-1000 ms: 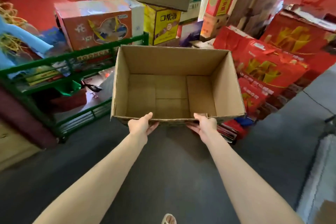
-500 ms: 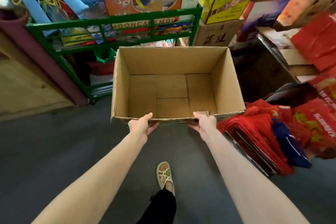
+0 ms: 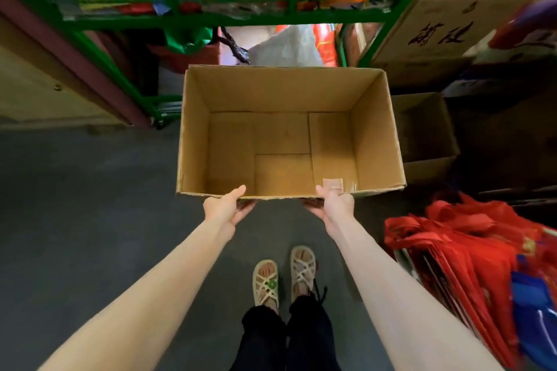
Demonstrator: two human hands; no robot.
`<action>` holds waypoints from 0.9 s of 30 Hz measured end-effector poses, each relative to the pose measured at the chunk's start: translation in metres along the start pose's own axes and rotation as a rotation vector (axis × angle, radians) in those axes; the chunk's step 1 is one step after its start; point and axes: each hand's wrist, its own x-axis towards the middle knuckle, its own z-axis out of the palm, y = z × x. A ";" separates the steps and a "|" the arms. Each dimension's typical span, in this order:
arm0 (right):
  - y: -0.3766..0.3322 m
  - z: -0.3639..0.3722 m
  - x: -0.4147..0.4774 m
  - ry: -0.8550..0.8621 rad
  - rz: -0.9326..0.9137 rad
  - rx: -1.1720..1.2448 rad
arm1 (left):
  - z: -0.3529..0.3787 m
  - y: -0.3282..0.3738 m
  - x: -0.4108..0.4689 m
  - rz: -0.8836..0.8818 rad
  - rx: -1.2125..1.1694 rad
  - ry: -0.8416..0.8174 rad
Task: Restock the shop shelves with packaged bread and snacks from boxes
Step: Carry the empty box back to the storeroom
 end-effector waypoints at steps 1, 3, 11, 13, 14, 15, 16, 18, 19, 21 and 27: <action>-0.001 0.005 0.015 -0.007 0.020 -0.018 | 0.005 0.000 0.013 -0.011 -0.001 0.011; -0.003 0.012 0.046 -0.021 0.044 -0.060 | 0.015 -0.004 0.040 -0.030 -0.005 0.040; 0.000 0.029 0.162 -0.020 0.130 -0.147 | 0.052 -0.033 0.140 -0.091 -0.064 0.104; 0.001 0.030 0.181 -0.014 0.150 -0.158 | 0.058 -0.039 0.158 -0.107 -0.071 0.114; 0.005 0.032 0.197 -0.008 0.164 -0.174 | 0.062 -0.044 0.173 -0.118 -0.081 0.126; 0.007 0.033 0.207 -0.008 0.172 -0.180 | 0.064 -0.047 0.184 -0.123 -0.085 0.130; 0.011 0.034 0.220 0.001 0.180 -0.190 | 0.066 -0.050 0.196 -0.125 -0.086 0.131; 0.018 0.036 0.241 0.007 0.187 -0.203 | 0.070 -0.056 0.219 -0.129 -0.086 0.128; 0.022 0.038 0.255 0.012 0.188 -0.200 | 0.073 -0.059 0.233 -0.133 -0.092 0.126; 0.031 0.040 0.276 0.027 0.182 -0.193 | 0.076 -0.066 0.256 -0.134 -0.094 0.129; 0.055 0.046 0.340 0.052 0.167 -0.170 | 0.083 -0.085 0.326 -0.162 -0.115 0.130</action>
